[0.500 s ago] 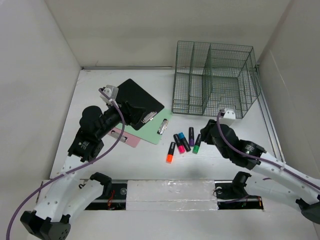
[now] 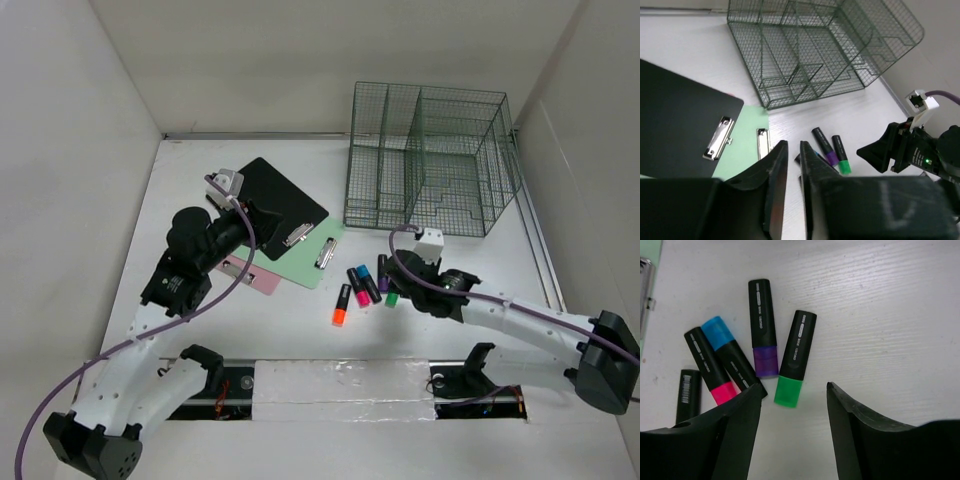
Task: Organize the desk
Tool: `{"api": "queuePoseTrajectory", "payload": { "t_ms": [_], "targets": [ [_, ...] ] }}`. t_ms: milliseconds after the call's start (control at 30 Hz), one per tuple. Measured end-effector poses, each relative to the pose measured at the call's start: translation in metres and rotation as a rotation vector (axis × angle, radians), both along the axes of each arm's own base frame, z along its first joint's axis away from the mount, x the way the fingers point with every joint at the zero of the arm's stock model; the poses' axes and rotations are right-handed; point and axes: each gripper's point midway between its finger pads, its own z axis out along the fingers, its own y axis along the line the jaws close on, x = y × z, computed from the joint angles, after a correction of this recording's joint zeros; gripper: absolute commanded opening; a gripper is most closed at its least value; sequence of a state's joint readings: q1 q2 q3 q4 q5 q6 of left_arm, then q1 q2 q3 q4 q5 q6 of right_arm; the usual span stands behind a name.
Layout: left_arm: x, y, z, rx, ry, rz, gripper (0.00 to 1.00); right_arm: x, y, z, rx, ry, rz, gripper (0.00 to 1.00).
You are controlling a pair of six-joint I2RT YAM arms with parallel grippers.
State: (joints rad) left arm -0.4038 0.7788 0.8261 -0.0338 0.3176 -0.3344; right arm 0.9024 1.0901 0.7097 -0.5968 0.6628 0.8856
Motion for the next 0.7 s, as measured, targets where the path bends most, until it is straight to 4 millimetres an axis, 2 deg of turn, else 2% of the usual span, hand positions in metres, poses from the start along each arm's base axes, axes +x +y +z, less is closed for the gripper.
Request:
{"api": "queuePoseTrajectory", "payload": {
  "t_ms": [200, 300, 433, 500, 600, 700],
  "targets": [
    [0.011, 0.005, -0.027, 0.068, 0.079, 0.043, 0.20, 0.004, 0.008, -0.031, -0.014, 0.069, 0.032, 0.56],
    [0.011, 0.005, -0.032, 0.079, 0.094, 0.042, 0.20, 0.009, 0.004, -0.044, -0.010, 0.097, 0.009, 0.51],
    [0.011, 0.003, -0.033, 0.082, 0.098, 0.029, 0.21, 0.015, 0.002, -0.059, 0.032, 0.119, 0.009, 0.49],
    [0.011, 0.002, -0.034, 0.084, 0.100, 0.024, 0.21, 0.016, 0.003, -0.062, 0.046, 0.126, 0.018, 0.51],
    [0.011, 0.002, -0.034, 0.085, 0.098, 0.021, 0.21, 0.021, 0.010, -0.060, 0.071, 0.111, 0.050, 0.59],
    [0.011, 0.002, -0.034, 0.087, 0.097, 0.021, 0.21, 0.028, 0.016, -0.057, 0.098, 0.094, 0.068, 0.60]
  ]
}}
